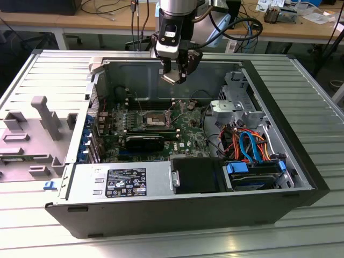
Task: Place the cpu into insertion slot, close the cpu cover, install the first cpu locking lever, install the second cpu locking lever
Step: 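Place the cpu into insertion slot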
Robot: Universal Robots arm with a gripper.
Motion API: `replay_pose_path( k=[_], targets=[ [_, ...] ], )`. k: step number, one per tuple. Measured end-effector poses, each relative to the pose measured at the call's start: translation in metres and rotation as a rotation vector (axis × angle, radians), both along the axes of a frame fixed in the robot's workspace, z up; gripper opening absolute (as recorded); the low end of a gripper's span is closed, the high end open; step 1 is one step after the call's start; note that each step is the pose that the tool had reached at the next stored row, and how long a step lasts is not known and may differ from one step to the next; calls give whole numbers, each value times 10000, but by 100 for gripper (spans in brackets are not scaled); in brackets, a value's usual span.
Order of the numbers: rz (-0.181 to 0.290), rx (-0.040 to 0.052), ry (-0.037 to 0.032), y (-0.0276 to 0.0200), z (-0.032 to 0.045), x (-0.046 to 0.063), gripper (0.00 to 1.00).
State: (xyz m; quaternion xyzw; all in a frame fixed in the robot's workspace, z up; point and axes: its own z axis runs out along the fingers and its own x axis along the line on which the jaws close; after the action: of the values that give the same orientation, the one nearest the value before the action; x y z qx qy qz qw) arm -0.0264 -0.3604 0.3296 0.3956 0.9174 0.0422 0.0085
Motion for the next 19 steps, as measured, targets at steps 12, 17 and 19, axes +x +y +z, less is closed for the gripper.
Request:
replay_pose_path(
  k=[12, 17, 19],
  targets=[
    [-160, 0, 0, 0, -1, 0, 55],
    [-229, 0, 0, 0, -1, 0, 55],
    [-260, 0, 0, 0, -1, 0, 55]
  ],
)
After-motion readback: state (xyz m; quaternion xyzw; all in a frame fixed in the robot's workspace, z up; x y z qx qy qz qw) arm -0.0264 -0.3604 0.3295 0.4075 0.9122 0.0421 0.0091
